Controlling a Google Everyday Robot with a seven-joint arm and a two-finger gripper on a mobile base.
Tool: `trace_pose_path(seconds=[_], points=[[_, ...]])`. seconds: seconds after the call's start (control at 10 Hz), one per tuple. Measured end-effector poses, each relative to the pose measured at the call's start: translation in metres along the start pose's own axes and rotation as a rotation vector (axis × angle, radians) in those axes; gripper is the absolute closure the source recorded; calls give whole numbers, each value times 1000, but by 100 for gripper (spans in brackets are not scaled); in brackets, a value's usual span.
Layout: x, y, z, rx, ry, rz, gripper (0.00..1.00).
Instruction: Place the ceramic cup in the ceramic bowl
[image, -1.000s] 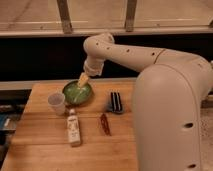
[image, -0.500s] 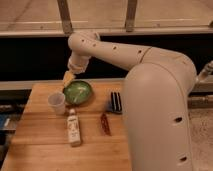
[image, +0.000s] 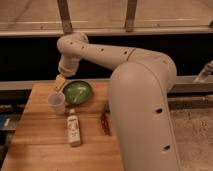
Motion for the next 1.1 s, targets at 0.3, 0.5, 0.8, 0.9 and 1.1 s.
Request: trace_pose_path(seconds=[0.3, 0.5, 0.8, 0.9, 1.1], points=[[-12, 10, 27, -41, 13, -30, 20], [-12, 11, 29, -44, 15, -32, 20], [-12, 10, 28, -43, 15, -30, 20], [-10, 8, 30, -53, 16, -13, 20], [-2, 5, 49, -75, 23, 28, 20]])
